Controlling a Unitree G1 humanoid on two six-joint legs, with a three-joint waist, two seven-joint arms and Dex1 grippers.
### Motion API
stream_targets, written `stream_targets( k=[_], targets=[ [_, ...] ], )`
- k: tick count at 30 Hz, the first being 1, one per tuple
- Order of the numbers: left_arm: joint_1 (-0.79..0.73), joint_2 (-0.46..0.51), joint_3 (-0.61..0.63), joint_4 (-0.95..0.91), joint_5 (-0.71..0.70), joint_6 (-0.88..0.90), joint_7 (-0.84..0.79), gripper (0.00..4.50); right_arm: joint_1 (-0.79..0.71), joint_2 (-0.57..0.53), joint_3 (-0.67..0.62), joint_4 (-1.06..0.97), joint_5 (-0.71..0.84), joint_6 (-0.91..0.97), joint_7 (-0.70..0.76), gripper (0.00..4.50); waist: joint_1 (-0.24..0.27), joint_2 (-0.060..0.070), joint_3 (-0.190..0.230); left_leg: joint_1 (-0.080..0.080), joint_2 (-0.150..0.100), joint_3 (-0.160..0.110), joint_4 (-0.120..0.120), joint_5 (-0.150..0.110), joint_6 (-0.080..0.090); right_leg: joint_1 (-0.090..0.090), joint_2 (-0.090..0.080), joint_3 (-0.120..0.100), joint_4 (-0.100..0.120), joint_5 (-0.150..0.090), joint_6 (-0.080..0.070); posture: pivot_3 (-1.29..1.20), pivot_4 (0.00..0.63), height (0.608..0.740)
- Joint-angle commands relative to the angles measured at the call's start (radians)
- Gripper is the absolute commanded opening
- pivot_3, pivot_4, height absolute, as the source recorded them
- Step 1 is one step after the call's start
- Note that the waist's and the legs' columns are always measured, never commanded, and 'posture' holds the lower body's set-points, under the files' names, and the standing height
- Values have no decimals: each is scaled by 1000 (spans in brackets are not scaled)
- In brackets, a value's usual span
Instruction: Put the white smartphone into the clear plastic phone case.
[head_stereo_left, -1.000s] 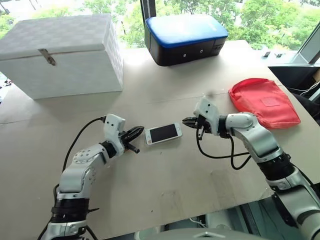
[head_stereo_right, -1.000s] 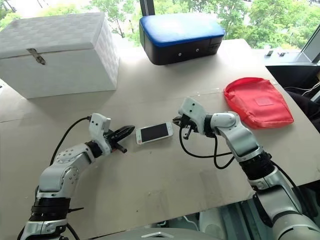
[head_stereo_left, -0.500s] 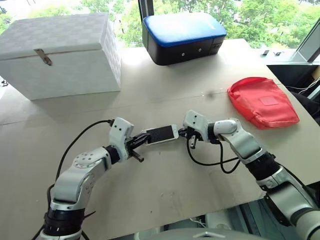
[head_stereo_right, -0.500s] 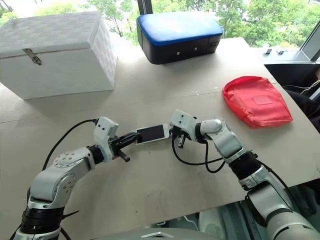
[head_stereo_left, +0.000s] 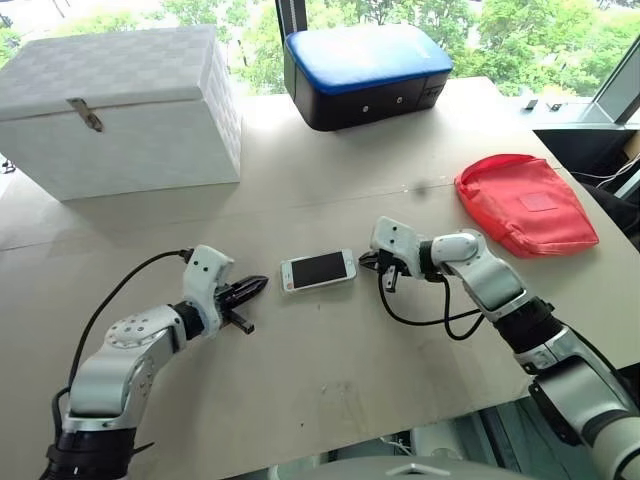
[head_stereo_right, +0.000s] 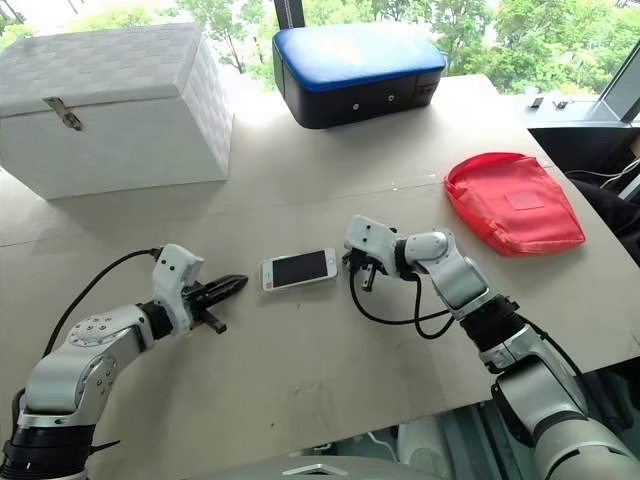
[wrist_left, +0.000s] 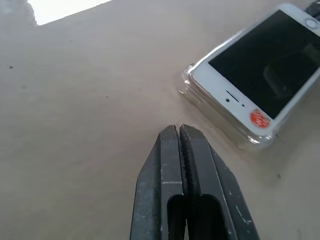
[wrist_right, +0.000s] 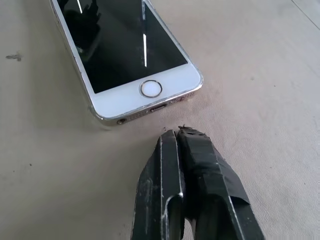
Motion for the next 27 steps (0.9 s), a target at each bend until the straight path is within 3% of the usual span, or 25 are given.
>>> stream_targets(
  k=[1, 6, 14, 18, 27],
  targets=[
    [5, 15, -58, 33, 26, -43, -64, 51, -22, -8, -25, -38, 4, -3, 20, 0, 0, 0, 0, 0, 0, 0, 0, 0, 0, 0, 0, 0, 0, 0, 0, 0, 150, 734],
    [-25, 18, -114, 138, 86, -143, -122, 51, -43, -8, 17, -35, -8, 8, 76, 0, 3, 1, 0, 1, 0, 0, 0, 0, 0, 0, 0, 0, 0, 0, 0, 0, 150, 734],
    [-48, 0, -129, 213, 107, -208, -161, 51, -126, 82, 95, 76, -68, -58, 116, 0, 1, 1, -2, 3, 0, 0, 0, 0, 0, 1, 0, 0, 1, 0, 0, 0, 150, 734],
    [-42, -10, -123, 247, 116, -245, -172, 51, -130, 108, 88, 106, -73, -75, 126, 0, -2, 2, -1, 14, 0, 1, -1, 0, 0, 11, 0, 0, 1, 0, -1, 0, 150, 734],
    [-75, -72, 56, 251, -52, -222, -152, 51, -54, 26, -67, -8, -25, -25, 80, 0, 0, 3, 0, 15, 0, 1, -2, 0, 0, 12, -5, 0, 1, -2, -4, 0, 150, 734]
  ],
)
